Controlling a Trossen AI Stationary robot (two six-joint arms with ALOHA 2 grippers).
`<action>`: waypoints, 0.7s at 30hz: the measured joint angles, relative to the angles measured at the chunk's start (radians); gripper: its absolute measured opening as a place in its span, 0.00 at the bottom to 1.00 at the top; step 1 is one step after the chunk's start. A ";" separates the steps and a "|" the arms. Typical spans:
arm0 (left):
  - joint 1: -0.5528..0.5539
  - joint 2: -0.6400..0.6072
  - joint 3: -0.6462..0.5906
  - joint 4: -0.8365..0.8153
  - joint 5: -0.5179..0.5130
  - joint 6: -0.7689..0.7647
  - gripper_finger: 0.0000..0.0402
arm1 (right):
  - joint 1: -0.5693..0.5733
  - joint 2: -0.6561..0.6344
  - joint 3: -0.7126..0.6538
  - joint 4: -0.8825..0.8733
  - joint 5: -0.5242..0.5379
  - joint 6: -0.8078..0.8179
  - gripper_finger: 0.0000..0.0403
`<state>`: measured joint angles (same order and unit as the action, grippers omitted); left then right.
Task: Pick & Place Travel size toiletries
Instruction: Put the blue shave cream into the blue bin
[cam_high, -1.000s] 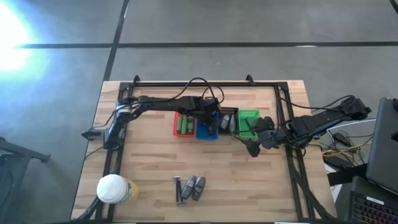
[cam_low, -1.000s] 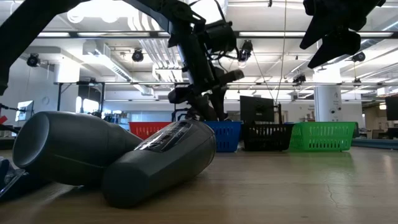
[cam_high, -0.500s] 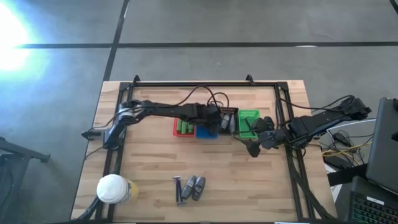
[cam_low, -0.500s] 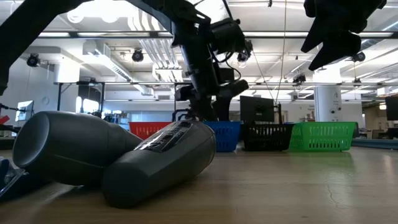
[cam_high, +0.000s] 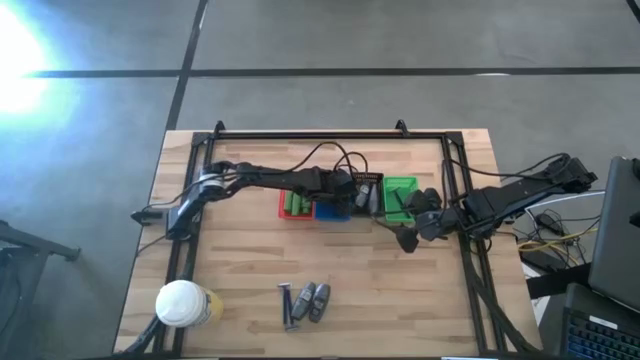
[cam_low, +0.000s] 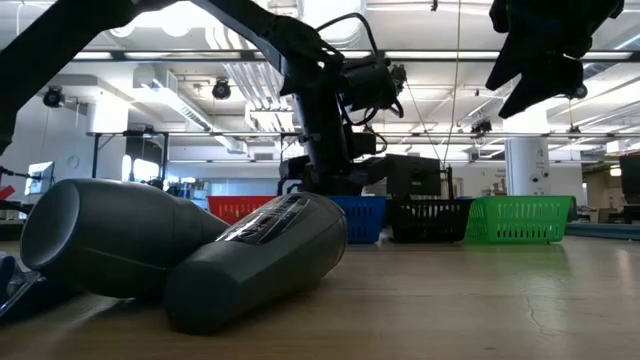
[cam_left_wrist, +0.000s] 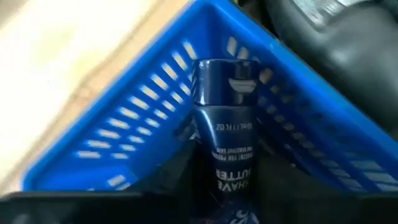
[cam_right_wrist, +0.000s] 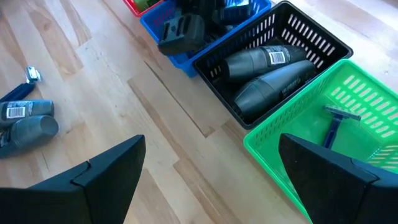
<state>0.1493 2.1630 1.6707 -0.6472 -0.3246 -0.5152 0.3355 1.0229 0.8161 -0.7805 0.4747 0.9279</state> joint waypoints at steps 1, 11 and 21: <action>0.000 -0.002 0.000 -0.003 0.014 0.000 0.27 | 0.000 0.000 -0.002 0.000 0.000 0.000 0.91; 0.015 -0.056 0.091 -0.137 0.097 -0.116 0.15 | 0.000 0.000 -0.013 0.001 0.000 0.000 0.91; 0.015 -0.052 0.092 -0.194 0.112 -0.259 0.22 | 0.000 0.000 -0.014 0.001 0.004 -0.003 0.91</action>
<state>0.1642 2.1105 1.7622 -0.8408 -0.2127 -0.7744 0.3355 1.0229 0.8017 -0.7792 0.4791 0.9245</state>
